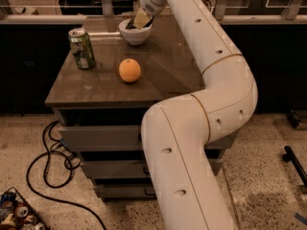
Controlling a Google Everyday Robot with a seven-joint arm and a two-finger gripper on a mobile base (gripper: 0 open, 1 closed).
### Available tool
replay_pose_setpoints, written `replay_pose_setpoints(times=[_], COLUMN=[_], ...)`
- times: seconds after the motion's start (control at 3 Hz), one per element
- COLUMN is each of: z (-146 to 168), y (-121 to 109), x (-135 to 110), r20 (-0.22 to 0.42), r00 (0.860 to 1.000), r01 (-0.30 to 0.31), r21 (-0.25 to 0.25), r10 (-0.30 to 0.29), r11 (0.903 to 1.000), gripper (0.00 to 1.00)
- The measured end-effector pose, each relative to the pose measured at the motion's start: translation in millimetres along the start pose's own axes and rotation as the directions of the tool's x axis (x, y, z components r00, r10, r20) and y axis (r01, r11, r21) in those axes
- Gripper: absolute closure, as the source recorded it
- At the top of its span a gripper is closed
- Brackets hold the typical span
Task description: Place rxbar chocolate into white bowl
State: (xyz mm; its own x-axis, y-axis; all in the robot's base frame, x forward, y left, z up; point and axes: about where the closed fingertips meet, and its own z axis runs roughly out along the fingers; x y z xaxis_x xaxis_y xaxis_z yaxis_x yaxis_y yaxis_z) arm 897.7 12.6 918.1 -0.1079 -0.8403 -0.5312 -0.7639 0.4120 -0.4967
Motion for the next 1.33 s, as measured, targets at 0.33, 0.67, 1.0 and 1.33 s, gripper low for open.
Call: replay_pose_setpoints(times=[0.33,0.67,1.0,1.33], z=[4.1,8.2,12.0,16.8], y=[2.3,4.6,6.8,9.6], x=[0.7,1.4,2.0,2.8], r20=[-0.002,-0.005,-0.007,-0.010], r00=[1.000,1.000,1.000,1.000], r01=[0.000,0.000,0.000,0.001], r21=[-0.005,-0.011,-0.016,-0.022], r10=[0.000,0.000,-0.001,-0.001], r11=[1.0000,0.9999,0.9999,0.9998], gripper=[0.63,0.39,0.18,0.00])
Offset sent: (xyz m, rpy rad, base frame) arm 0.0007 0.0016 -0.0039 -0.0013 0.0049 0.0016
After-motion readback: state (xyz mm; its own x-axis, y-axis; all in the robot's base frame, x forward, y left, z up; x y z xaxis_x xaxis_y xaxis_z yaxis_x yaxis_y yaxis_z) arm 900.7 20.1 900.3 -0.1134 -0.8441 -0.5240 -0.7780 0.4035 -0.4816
